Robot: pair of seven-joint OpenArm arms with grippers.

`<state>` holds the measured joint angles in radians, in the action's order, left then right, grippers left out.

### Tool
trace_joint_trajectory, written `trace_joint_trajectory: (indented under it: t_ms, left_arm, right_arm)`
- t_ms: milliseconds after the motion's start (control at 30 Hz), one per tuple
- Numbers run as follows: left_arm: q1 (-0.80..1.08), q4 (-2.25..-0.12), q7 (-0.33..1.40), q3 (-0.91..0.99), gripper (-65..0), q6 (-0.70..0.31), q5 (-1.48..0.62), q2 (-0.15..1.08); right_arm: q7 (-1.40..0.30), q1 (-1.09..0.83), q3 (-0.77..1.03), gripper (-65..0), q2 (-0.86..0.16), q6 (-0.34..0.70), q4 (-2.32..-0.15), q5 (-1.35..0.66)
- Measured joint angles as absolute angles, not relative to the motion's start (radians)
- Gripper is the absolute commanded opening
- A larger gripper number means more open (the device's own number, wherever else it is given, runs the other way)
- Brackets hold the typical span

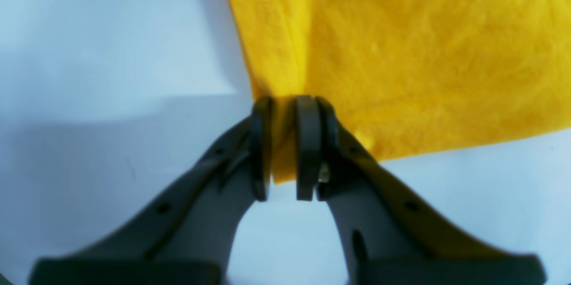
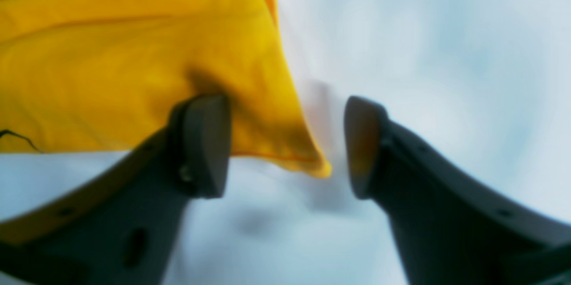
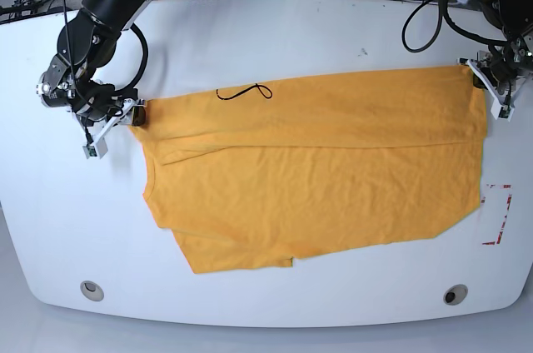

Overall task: Fold the T-shirt properly
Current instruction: 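Drag the folded edge with both grippers away from the shirt body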

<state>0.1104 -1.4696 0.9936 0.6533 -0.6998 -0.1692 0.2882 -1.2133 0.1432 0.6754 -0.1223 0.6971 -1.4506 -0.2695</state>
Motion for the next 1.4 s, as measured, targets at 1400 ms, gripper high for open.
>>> trace_joint_trajectory:
  t_ms: [1400]
  left_arm:
    - [0.416,-1.776,1.056,0.653,-63.2,-0.707,-0.093,0.195]
  right_arm:
    - [-1.330,-0.292,0.726,-42.3,-0.186,0.700,-1.824,-0.285]
